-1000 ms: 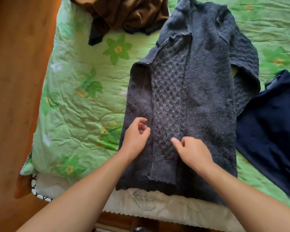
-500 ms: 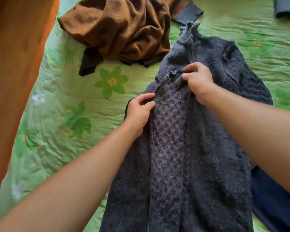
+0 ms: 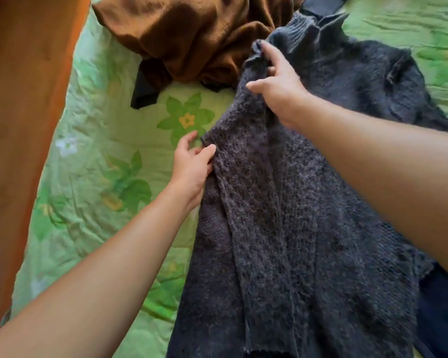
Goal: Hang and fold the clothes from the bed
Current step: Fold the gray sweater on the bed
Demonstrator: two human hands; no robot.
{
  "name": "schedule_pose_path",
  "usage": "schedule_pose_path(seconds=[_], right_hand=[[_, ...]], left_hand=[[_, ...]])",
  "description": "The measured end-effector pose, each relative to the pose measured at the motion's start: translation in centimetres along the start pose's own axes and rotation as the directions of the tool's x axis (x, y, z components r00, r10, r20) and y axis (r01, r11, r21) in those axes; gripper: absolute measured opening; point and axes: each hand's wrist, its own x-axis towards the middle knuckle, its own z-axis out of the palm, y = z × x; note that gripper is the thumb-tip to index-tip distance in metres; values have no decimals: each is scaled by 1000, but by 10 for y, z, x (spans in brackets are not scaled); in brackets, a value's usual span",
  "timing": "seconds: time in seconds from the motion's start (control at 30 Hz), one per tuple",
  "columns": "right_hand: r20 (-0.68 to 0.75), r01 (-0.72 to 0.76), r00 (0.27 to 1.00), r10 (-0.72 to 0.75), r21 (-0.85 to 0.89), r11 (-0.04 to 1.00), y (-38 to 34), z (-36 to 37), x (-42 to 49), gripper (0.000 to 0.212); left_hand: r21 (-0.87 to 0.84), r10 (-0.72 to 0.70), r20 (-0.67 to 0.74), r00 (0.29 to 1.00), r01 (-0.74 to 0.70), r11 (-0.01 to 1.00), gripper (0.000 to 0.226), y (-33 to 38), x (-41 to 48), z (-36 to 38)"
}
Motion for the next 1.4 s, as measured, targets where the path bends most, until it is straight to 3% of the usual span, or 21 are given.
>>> schedule_pose_path(seconds=[0.13,0.27,0.37,0.43,0.5,0.57,0.63,0.73,0.83,0.93,1.0,1.07,1.17,1.23,1.3,1.4], right_hand=[[-131,-109,986,108,-1,994,30,-7,-94,63],[-21,-325,944,329,-240,915,81,-5,-237,35],[106,-464,828,550,-421,779,105,-2,-320,27],[146,-483,773,617,-496,722,119,1,-352,25],[153,-473,779,607,-491,731,129,1,-366,28],[111,-510,805,582,-371,776,132,-4,-372,22],[23,-527,834,551,-265,808,135,-16,-374,13],[-115,-486,873,473,-148,861,140,-46,-382,20],[-175,-475,878,446,-200,857,150,-77,-391,17],[-106,-499,859,501,-389,774,171,-99,-395,7],[-53,-436,866,497,-567,699,181,-108,-395,19],[-115,-367,913,392,-652,664,183,-123,-383,31],[-327,-267,942,77,-589,763,177,-163,-341,23],[-435,-288,900,-28,-644,709,177,-197,-303,42],[-481,-401,876,16,-711,578,177,-227,-270,57],[-445,-458,885,133,-788,412,179,-252,-240,48]], left_hand=[[129,85,-57,995,-77,989,49,-11,-38,-6],[284,106,51,993,-116,952,41,-55,-105,-16],[457,55,141,988,-115,882,37,-91,-146,-30],[518,-5,196,981,-99,849,34,-105,-166,-35],[553,-34,231,972,-102,827,30,-110,-176,-35],[559,-35,240,970,-108,822,28,-110,-180,-30],[483,-42,230,972,-77,872,27,-106,-185,-20],[308,-110,215,970,40,950,27,-104,-199,-2],[316,-147,283,948,52,947,29,-111,-216,15],[544,-192,304,933,-5,839,33,-127,-221,24],[663,-143,301,943,-99,742,39,-133,-220,27],[750,-16,300,954,-226,622,39,-131,-220,32],[785,163,365,916,-397,475,31,-124,-225,47],[737,184,426,886,-458,497,28,-120,-232,67],[686,191,496,847,-517,512,28,-121,-233,93],[631,157,573,804,-555,542,30,-126,-231,137]])
